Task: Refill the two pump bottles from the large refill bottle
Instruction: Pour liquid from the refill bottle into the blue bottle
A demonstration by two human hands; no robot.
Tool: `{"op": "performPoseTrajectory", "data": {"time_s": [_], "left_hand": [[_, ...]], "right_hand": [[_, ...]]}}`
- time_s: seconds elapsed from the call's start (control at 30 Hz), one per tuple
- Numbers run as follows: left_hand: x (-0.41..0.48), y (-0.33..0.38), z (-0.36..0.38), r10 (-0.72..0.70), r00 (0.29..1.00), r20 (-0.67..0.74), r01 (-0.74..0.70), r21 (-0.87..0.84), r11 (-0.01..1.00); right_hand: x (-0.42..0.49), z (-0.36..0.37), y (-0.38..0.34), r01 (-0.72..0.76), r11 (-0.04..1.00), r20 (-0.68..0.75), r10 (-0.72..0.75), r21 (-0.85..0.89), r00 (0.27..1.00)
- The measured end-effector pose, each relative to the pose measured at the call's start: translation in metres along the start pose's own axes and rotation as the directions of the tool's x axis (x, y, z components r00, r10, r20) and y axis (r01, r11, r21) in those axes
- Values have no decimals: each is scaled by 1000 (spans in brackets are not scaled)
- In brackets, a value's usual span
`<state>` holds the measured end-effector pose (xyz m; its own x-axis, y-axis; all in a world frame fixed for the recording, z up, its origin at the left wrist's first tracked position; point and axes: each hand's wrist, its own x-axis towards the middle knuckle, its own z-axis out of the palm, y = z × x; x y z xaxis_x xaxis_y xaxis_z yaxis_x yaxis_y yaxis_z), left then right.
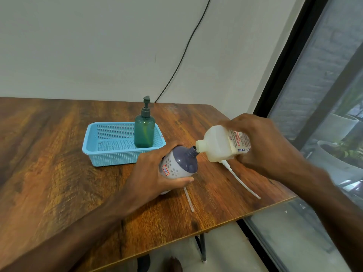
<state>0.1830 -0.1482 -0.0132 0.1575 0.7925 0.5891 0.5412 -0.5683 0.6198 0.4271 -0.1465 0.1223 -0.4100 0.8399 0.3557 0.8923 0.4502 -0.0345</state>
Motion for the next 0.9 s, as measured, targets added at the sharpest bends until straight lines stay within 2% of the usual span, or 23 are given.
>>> {"op": "performPoseTrajectory", "data": {"time_s": [0.9], "left_hand": [[-1,3,-2,21,1000,-13,-21,0,1000]], "right_hand": [[3,1,3,15,1000,-3,-15,-18,1000]]}}
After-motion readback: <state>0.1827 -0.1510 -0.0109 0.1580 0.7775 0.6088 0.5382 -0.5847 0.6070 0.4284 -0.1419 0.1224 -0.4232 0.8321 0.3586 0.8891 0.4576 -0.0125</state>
